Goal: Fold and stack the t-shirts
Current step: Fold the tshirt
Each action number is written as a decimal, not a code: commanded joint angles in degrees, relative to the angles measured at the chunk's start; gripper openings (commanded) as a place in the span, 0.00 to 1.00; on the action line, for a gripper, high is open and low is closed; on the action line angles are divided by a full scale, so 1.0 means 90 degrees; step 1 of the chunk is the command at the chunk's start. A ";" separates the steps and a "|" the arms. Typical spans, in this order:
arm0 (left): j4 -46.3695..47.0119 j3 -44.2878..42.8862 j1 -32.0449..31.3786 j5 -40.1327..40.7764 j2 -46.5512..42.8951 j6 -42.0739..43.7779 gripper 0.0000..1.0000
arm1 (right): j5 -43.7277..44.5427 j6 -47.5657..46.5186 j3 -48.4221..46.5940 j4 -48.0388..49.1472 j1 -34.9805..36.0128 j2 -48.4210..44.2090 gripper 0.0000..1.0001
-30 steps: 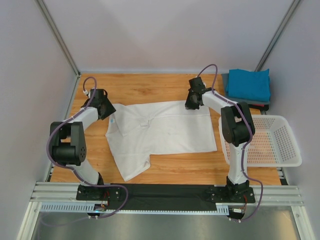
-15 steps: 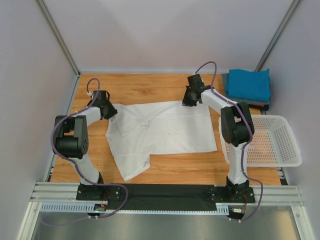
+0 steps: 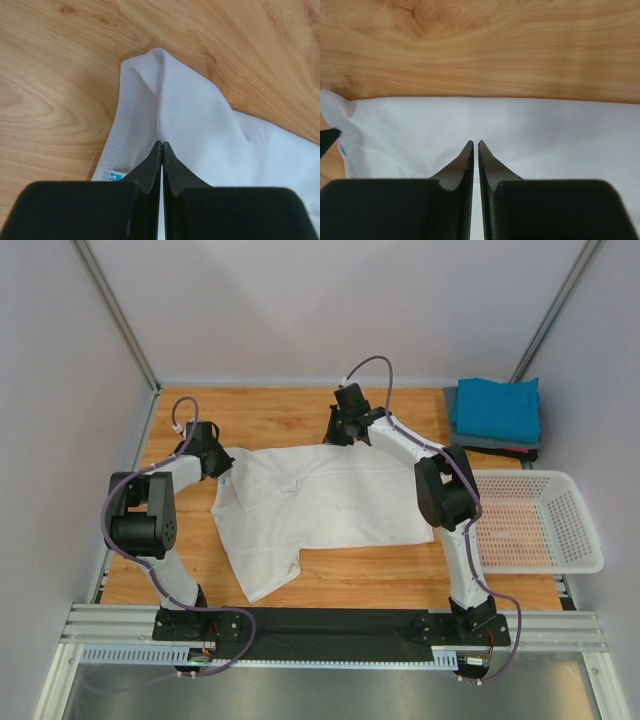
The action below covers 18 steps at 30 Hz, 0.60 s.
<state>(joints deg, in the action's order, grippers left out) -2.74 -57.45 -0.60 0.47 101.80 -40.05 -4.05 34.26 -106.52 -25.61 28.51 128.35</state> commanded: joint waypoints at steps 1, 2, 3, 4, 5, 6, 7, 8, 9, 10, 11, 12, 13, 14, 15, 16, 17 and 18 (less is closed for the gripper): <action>0.0187 0.0172 0.0028 0.0026 -0.0431 -0.0246 0.00 | -0.0008 0.0129 -0.0245 0.0091 -0.0024 0.0133 0.09; 0.0188 0.0211 0.0028 0.0036 -0.0538 -0.0257 0.00 | -0.0008 0.0138 -0.0225 0.0110 -0.0033 0.0143 0.09; 0.0197 0.0260 0.0028 0.0036 -0.0578 -0.0276 0.00 | -0.0008 0.0139 -0.0235 0.0130 -0.0024 0.0152 0.09; 0.0188 0.0280 0.0028 0.0026 -0.0617 -0.0276 0.00 | -0.0008 0.0129 -0.0235 0.0130 -0.0014 0.0191 0.09; 0.0139 0.0280 0.0028 0.0016 -0.0656 -0.0286 0.00 | -0.0028 0.0138 -0.0235 0.0169 -0.0033 0.0220 0.09; 0.0119 0.0299 0.0028 -0.0003 -0.0686 -0.0286 0.00 | -0.0028 0.0148 -0.0244 0.0189 -0.0024 0.0250 0.09; 0.0110 0.0319 0.0028 -0.0013 -0.0705 -0.0296 0.00 | -0.0047 0.0168 -0.0254 0.0198 -0.0014 0.0327 0.09; 0.0109 0.0329 0.0028 -0.0013 -0.0734 -0.0315 0.00 | -0.0057 0.0178 -0.0264 0.0208 -0.0014 0.0357 0.09; 0.0051 0.0348 0.0028 -0.0013 -0.0764 -0.0315 0.00 | -0.0067 0.0207 -0.0322 0.0199 -0.0014 0.0425 0.09; 0.0032 0.0368 0.0028 -0.0013 -0.0774 -0.0315 0.00 | -0.0086 0.0217 -0.0342 0.0199 0.0006 0.0436 0.09; -0.0017 0.0406 0.0028 -0.0013 -0.0832 -0.0325 0.00 | -0.0077 0.0226 -0.0342 0.0199 0.0006 0.0455 0.09; -0.0046 0.0417 0.0028 -0.0013 -0.0852 -0.0325 0.00 | -0.0058 0.0217 -0.0342 0.0208 0.0006 0.0455 0.09; -0.0066 0.0436 0.0037 -0.0013 -0.0862 -0.0335 0.00 | -0.0048 0.0217 -0.0342 0.0218 0.0025 0.0465 0.09; -0.0115 0.0446 0.0028 -0.0013 -0.0891 -0.0354 0.00 | -0.0048 0.0217 -0.0352 0.0208 0.0025 0.0475 0.09; -0.0154 0.0456 0.0028 -0.0013 -0.0891 -0.0383 0.00 | -0.0057 0.0207 -0.0362 0.0208 0.0025 0.0475 0.09; -0.0203 0.0465 0.0028 0.0006 -0.0881 -0.0393 0.00 | -0.0048 0.0217 -0.0371 0.0199 0.0025 0.0494 0.09; -0.0213 0.0494 0.0028 0.0016 -0.0891 -0.0413 0.00 | -0.0048 0.0207 -0.0362 0.0189 0.0025 0.0494 0.09; -0.0222 0.0504 0.0028 0.0026 -0.0881 -0.0442 0.00 | -0.0048 0.0207 -0.0371 0.0179 0.0035 0.0494 0.09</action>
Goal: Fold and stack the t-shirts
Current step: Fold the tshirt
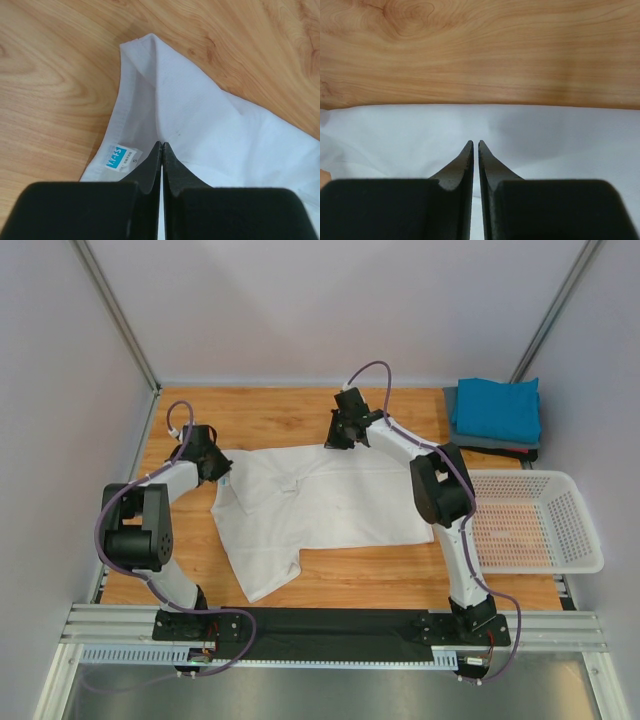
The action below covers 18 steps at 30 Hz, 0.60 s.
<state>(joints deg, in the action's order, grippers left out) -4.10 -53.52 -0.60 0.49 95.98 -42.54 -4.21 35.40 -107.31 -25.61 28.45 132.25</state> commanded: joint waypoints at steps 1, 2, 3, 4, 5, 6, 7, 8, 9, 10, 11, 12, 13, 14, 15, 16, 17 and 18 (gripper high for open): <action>-0.0091 0.0077 0.0028 0.0023 -0.0226 -0.0175 0.00 | -0.0021 0.0081 -0.0284 0.0179 0.0042 0.0062 0.09; -0.0092 0.0087 0.0028 0.0014 -0.0226 -0.0195 0.00 | -0.0021 0.0071 -0.0274 0.0169 0.0033 0.0052 0.09; -0.0111 0.0077 0.0028 0.0023 -0.0216 -0.0204 0.00 | -0.0021 0.0081 -0.0274 0.0169 0.0033 0.0062 0.09; -0.0130 0.0077 0.0028 0.0023 -0.0206 -0.0214 0.00 | -0.0021 0.0071 -0.0274 0.0160 0.0033 0.0062 0.09; -0.0140 0.0077 0.0028 0.0023 -0.0187 -0.0214 0.00 | -0.0021 0.0071 -0.0265 0.0159 0.0023 0.0052 0.09; -0.0169 0.0077 0.0028 0.0043 -0.0196 -0.0205 0.00 | -0.0021 0.0071 -0.0265 0.0159 0.0033 0.0052 0.09; -0.0189 0.0077 0.0028 0.0082 -0.0177 -0.0214 0.00 | -0.0011 0.0061 -0.0245 0.0169 0.0033 0.0052 0.09; -0.0199 0.0077 0.0028 0.0101 -0.0186 -0.0205 0.00 | -0.0011 0.0051 -0.0245 0.0150 0.0033 0.0062 0.09; -0.0199 0.0087 0.0028 0.0131 -0.0177 -0.0185 0.00 | -0.0011 0.0051 -0.0255 0.0140 0.0033 0.0062 0.09; -0.0209 0.0097 0.0028 0.0208 -0.0157 -0.0146 0.01 | -0.0001 0.0042 -0.0245 0.0130 0.0033 0.0062 0.09; -0.0238 0.0087 0.0028 0.0267 -0.0147 -0.0117 0.02 | -0.0011 0.0022 -0.0245 0.0111 0.0033 0.0062 0.09; -0.0238 0.0068 0.0028 0.0355 -0.0147 -0.0078 0.04 | -0.0011 0.0003 -0.0255 0.0101 0.0033 0.0062 0.09; -0.0219 0.0058 0.0028 0.0375 -0.0118 -0.0020 0.06 | -0.0001 -0.0046 -0.0274 0.0091 0.0033 0.0052 0.09; -0.0238 0.0000 0.0028 0.0462 -0.0099 0.0078 0.09 | 0.0018 -0.0066 -0.0274 0.0033 0.0033 0.0042 0.09; -0.0267 -0.0040 0.0028 0.0511 -0.0060 0.0137 0.11 | 0.0038 -0.0095 -0.0284 -0.0006 0.0042 0.0023 0.10; -0.0296 -0.0079 0.0028 0.0560 -0.0001 0.0186 0.12 | 0.0096 -0.0172 -0.0294 -0.0084 0.0033 0.0023 0.10; -0.0393 -0.0137 0.0028 0.0619 0.0018 0.0234 0.13 | 0.0106 -0.0212 -0.0294 -0.0123 0.0033 0.0004 0.11; -0.0414 -0.0157 0.0028 0.0677 0.0038 0.0254 0.14 | 0.0145 -0.0261 -0.0284 -0.0153 0.0033 -0.0045 0.11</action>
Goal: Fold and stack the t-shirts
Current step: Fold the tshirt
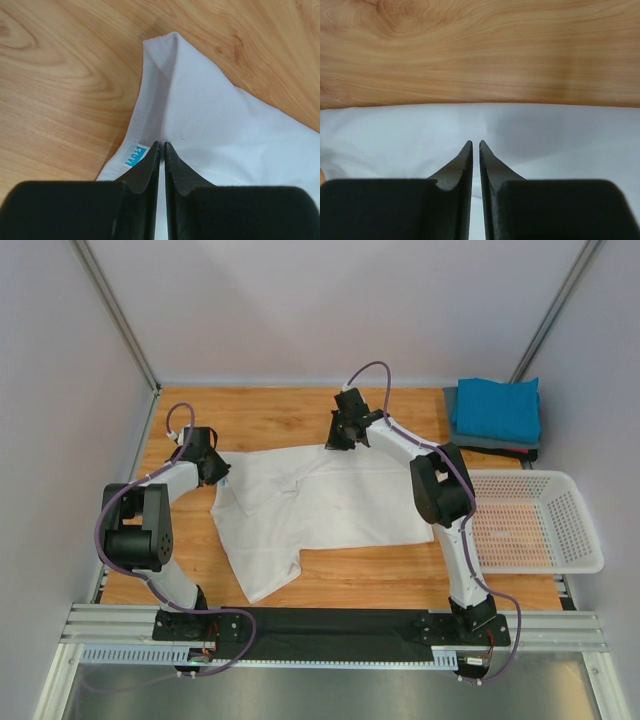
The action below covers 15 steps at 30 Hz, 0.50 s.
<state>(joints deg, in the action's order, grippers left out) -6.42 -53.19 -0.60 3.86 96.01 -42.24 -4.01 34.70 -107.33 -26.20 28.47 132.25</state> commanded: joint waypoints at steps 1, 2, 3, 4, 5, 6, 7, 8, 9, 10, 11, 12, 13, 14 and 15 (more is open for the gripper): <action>-0.0185 -0.0203 0.0028 0.0381 0.0055 0.0230 0.14 | 0.0181 -0.0222 -0.0282 -0.0126 0.0030 -0.0074 0.12; -0.0224 -0.0203 0.0028 0.0421 0.0046 0.0221 0.16 | 0.0211 -0.0310 -0.0291 -0.0194 0.0030 -0.0133 0.12; -0.0234 -0.0203 0.0028 0.0440 0.0026 0.0221 0.18 | 0.0240 -0.0349 -0.0301 -0.0224 0.0030 -0.0162 0.13; -0.0244 -0.0203 0.0028 0.0450 -0.0022 0.0211 0.23 | 0.0289 -0.0378 -0.0311 -0.0301 0.0030 -0.0192 0.13; -0.0254 -0.0203 0.0028 0.0441 -0.0081 0.0230 0.32 | 0.0289 -0.0466 -0.0311 -0.0351 0.0030 -0.0260 0.14; -0.0254 -0.0203 0.0028 0.0450 -0.0130 0.0288 0.35 | 0.0299 -0.0496 -0.0321 -0.0380 0.0030 -0.0299 0.15; -0.0235 -0.0232 0.0028 0.0460 -0.0304 0.0337 0.40 | 0.0328 -0.0525 -0.0340 -0.0467 0.0021 -0.0348 0.15; -0.0254 -0.0252 0.0028 0.0460 -0.0393 0.0386 0.46 | 0.0338 -0.0554 -0.0340 -0.0526 0.0020 -0.0445 0.16; -0.0273 -0.0301 0.0028 0.0479 -0.0500 0.0503 0.50 | 0.0338 -0.0622 -0.0340 -0.0566 0.0001 -0.0504 0.17; -0.0361 -0.0436 0.0028 0.0480 -0.0704 0.0552 0.52 | 0.0367 -0.0662 -0.0321 -0.0692 -0.0009 -0.0572 0.18; -0.0390 -0.0505 0.0028 0.0460 -0.0803 0.0620 0.55 | 0.0406 -0.0701 -0.0301 -0.0741 -0.0019 -0.0718 0.18; -0.0400 -0.0574 0.0028 0.0315 -0.0901 0.0660 0.57 | 0.0436 -0.0759 -0.0253 -0.0800 -0.0028 -0.0787 0.22; -0.0362 -0.0681 0.0028 0.0207 -0.1066 0.0708 0.59 | 0.0658 -0.0798 -0.0136 -0.0887 -0.0048 -0.0875 0.23; -0.0332 -0.0721 0.0028 0.0080 -0.1135 0.0709 0.61 | 0.0718 -0.0789 -0.0038 -0.0927 -0.0067 -0.1040 0.25; -0.0332 -0.0769 0.0008 -0.0114 -0.1175 0.0699 0.63 | 0.0767 -0.0799 0.0059 -0.0947 -0.0106 -0.1129 0.26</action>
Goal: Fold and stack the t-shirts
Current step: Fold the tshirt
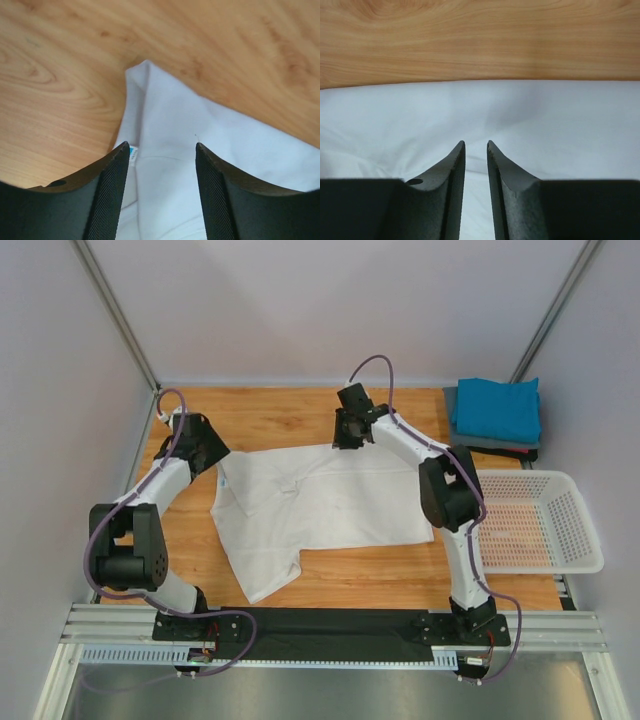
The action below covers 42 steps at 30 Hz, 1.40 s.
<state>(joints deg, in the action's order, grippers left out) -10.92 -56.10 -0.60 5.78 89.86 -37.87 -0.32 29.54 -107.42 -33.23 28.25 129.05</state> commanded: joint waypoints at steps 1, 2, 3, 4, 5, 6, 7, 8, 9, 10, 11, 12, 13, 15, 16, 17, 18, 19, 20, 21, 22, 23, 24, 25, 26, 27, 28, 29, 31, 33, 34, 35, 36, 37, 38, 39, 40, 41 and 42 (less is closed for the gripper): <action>0.0158 -0.0534 -0.0079 -0.0398 -0.0522 0.0184 0.64 | 0.0396 -0.0245 0.0176 -0.0145 -0.0092 -0.0852 0.27; 0.0168 -0.0554 -0.0147 -0.0456 -0.0522 0.0174 0.64 | 0.0406 -0.0226 0.0409 -0.0145 -0.0140 -0.0988 0.28; 0.0178 -0.0574 -0.0235 -0.0447 -0.0503 0.0145 0.65 | 0.0406 -0.0226 0.0508 -0.0126 -0.0160 -0.1038 0.28; 0.0265 -0.0564 -0.0429 -0.0447 -0.0464 0.0116 0.65 | 0.0397 -0.0216 0.0625 -0.0097 -0.0170 -0.1087 0.29; 0.0295 -0.0574 -0.0528 -0.0457 -0.0415 0.0077 0.65 | 0.0397 -0.0206 0.0791 -0.0077 -0.0209 -0.1145 0.29; 0.0305 -0.0593 -0.0616 -0.0486 -0.0260 0.0028 0.65 | 0.0426 -0.0196 0.0880 -0.0077 -0.0219 -0.1175 0.28; 0.0344 -0.0613 -0.0762 -0.0515 -0.0162 -0.0021 0.65 | 0.0455 -0.0187 0.0938 -0.0077 -0.0238 -0.1185 0.28; 0.0354 -0.0622 -0.0821 -0.0544 -0.0064 -0.0166 0.64 | 0.0503 -0.0196 0.0997 -0.0087 -0.0248 -0.1204 0.28; 0.0431 -0.0632 -0.0870 -0.0554 0.0130 -0.0245 0.62 | 0.0639 -0.0187 0.1104 -0.0067 -0.0258 -0.1214 0.27; 0.0480 -0.0632 -0.0919 -0.0554 0.0219 -0.0313 0.59 | 0.0728 -0.0186 0.1153 -0.0086 -0.0277 -0.1214 0.27; 0.0519 -0.0632 -0.0920 -0.0545 0.0317 -0.0440 0.54 | 0.0806 -0.0206 0.1202 -0.0067 -0.0278 -0.1195 0.27; 0.0558 -0.0642 -0.0920 -0.0487 0.0521 -0.0499 0.52 | 0.0932 -0.0196 0.1251 -0.0057 -0.0307 -0.1185 0.27; 0.0559 -0.0700 -0.0920 -0.0438 0.0619 -0.0519 0.50 | 0.0982 -0.0187 0.1271 -0.0057 -0.0336 -0.1156 0.26; 0.0520 -0.0788 -0.0920 -0.0252 0.0950 -0.0558 0.43 | 0.1070 -0.0119 0.1261 -0.0087 -0.0424 -0.1059 0.26; 0.0491 -0.0895 -0.0920 -0.0213 0.1059 -0.0568 0.41 | 0.1070 -0.0089 0.1261 -0.0096 -0.0463 -0.0981 0.26; 0.0471 -0.0954 -0.0920 -0.0164 0.1176 -0.0578 0.39 | 0.1061 -0.0060 0.1261 -0.0096 -0.0560 -0.0941 0.25; 0.0384 -0.1022 -0.0920 -0.0145 0.1380 -0.0626 0.36 | 0.1041 -0.0011 0.1271 -0.0096 -0.0599 -0.0902 0.25; 0.0315 -0.1168 -0.0910 -0.0125 0.1498 -0.0665 0.33 | 0.1022 -0.0001 0.1261 -0.0106 -0.0629 -0.0805 0.24; 0.0228 -0.1256 -0.0910 -0.0086 0.1606 -0.0704 0.32 | 0.1022 0.0009 0.1271 -0.0116 -0.0697 -0.0775 0.24; 0.0130 -0.1335 -0.0910 -0.0066 0.1829 -0.0734 0.31 | 0.1031 0.0028 0.1271 -0.0106 -0.0717 -0.0736 0.24; -0.0103 -0.1510 -0.0890 -0.0037 0.1938 -0.0821 0.28 | 0.1031 0.0028 0.1271 -0.0116 -0.0746 -0.0668 0.24; -0.0241 -0.1589 -0.0890 0.0040 0.2045 -0.0870 0.26 | 0.1031 0.0028 0.1271 -0.0106 -0.0766 -0.0619 0.23; -0.0455 -0.1647 -0.0852 0.0070 0.2211 -0.0919 0.24 | 0.1041 0.0038 0.1261 -0.0126 -0.0785 -0.0599 0.23; -0.0525 -0.1725 -0.0822 0.0100 0.2280 -0.1016 0.24 | 0.1031 0.0048 0.1261 -0.0126 -0.0795 -0.0541 0.23; -0.0554 -0.1745 -0.0793 0.0110 0.2348 -0.1046 0.24 | 0.1022 0.0048 0.1252 -0.0135 -0.0814 -0.0512 0.23; -0.0584 -0.1775 -0.0754 0.0081 0.2455 -0.1056 0.23 | 0.1022 0.0058 0.1261 -0.0145 -0.0805 -0.0482 0.23; -0.0671 -0.1862 -0.0647 0.0042 0.2495 -0.1076 0.22 | 0.1031 0.0096 0.1261 -0.0174 -0.0805 -0.0414 0.23; -0.0720 -0.1940 -0.0598 -0.0036 0.2563 -0.1047 0.20 | 0.1041 0.0116 0.1261 -0.0194 -0.0815 -0.0385 0.23; -0.0925 -0.2145 -0.0491 -0.0018 0.2661 -0.0988 0.19 | 0.1070 0.0174 0.1261 -0.0262 -0.0824 -0.0307 0.23; -0.1110 -0.2311 -0.0431 0.0012 0.2758 -0.0823 0.19 | 0.1090 0.0214 0.1242 -0.0301 -0.0844 -0.0258 0.23; -0.1179 -0.2515 -0.0373 -0.0017 0.2817 -0.0745 0.20 | 0.1080 0.0233 0.1242 -0.0321 -0.0873 -0.0209 0.23; -0.1218 -0.2643 -0.0344 -0.0056 0.2876 -0.0560 0.19 | 0.1080 0.0291 0.1232 -0.0331 -0.0902 -0.0189 0.23; -0.1383 -0.2779 -0.0324 -0.0085 0.3070 -0.0491 0.19 | 0.1032 0.0302 0.1184 -0.0321 -0.0912 -0.0170 0.23; -0.1443 -0.3090 -0.0276 -0.0134 0.3168 -0.0412 0.15 | 0.1022 0.0321 0.1154 -0.0311 -0.0941 -0.0131 0.23; -0.1521 -0.3258 -0.0256 -0.0289 0.3285 -0.0325 0.13 | 0.1012 0.0331 0.1106 -0.0321 -0.0951 -0.0101 0.23; -0.1686 -0.3424 -0.0236 -0.0339 0.3519 -0.0217 0.12 | 0.1031 0.0341 0.1047 -0.0340 -0.0942 -0.0091 0.23; -0.1736 -0.3706 -0.0207 -0.0378 0.3618 -0.0178 0.12 | 0.1031 0.0341 0.0930 -0.0360 -0.0951 -0.0033 0.23; -0.1765 -0.3825 -0.0197 -0.0427 0.3696 -0.0158 0.12 | 0.1060 0.0331 0.0852 -0.0360 -0.0951 -0.0004 0.23; -0.1823 -0.3922 -0.0187 -0.0447 0.3842 -0.0148 0.12 | 0.1090 0.0331 0.0774 -0.0379 -0.0951 0.0035 0.23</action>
<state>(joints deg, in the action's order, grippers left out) -23.20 -88.01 -2.94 3.07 121.64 -42.06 8.10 31.68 -98.10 -35.40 20.16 126.65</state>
